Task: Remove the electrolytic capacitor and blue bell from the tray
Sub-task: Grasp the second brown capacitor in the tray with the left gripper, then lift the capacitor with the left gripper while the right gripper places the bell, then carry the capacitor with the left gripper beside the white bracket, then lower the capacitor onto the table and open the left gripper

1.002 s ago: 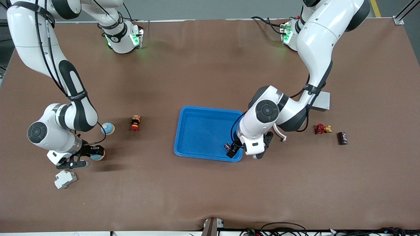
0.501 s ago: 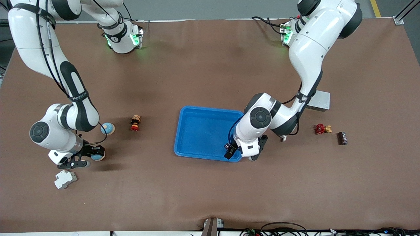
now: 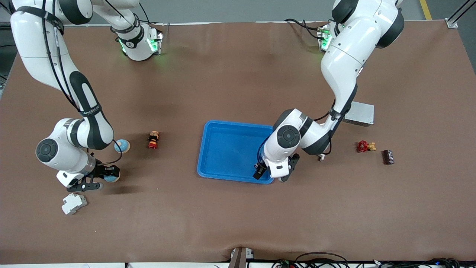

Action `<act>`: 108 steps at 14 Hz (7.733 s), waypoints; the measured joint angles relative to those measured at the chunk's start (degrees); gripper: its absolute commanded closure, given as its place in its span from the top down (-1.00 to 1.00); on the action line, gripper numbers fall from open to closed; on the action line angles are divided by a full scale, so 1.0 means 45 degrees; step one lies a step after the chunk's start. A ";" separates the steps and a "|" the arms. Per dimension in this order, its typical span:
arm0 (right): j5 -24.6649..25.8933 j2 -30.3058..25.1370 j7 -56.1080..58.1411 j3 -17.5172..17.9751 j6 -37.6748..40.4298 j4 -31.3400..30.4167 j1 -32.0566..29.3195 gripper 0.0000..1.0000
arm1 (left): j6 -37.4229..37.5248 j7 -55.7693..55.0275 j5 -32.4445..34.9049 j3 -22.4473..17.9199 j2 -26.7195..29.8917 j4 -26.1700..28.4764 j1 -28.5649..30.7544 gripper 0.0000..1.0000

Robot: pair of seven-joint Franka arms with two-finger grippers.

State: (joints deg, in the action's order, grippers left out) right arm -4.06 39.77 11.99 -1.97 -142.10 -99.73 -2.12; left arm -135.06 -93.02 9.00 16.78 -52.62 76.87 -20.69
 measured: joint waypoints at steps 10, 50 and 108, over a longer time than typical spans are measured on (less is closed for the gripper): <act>0.0000 0.0091 0.0001 0.0037 0.0028 0.0162 0.0003 1.00 | -0.0441 0.0000 0.0017 -0.0272 -0.0280 0.0001 -0.0469 1.00; 0.0468 -0.9861 -0.2279 0.0158 1.0685 0.1778 -0.0106 1.00 | 0.6476 1.5758 -0.0054 -0.0648 0.5640 0.2152 0.5710 -1.00; 0.0584 -0.9394 -0.2941 0.0273 1.2956 0.2881 -0.0070 1.00 | 0.4458 1.9930 -0.1280 -0.0622 0.7689 0.4986 0.8189 1.00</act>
State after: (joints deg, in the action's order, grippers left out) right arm -1.43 -2.51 -1.25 -0.74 -83.80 -86.77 -2.44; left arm -115.00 -3.33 3.24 13.99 -18.02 99.31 16.16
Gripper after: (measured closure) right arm 0.000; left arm 0.000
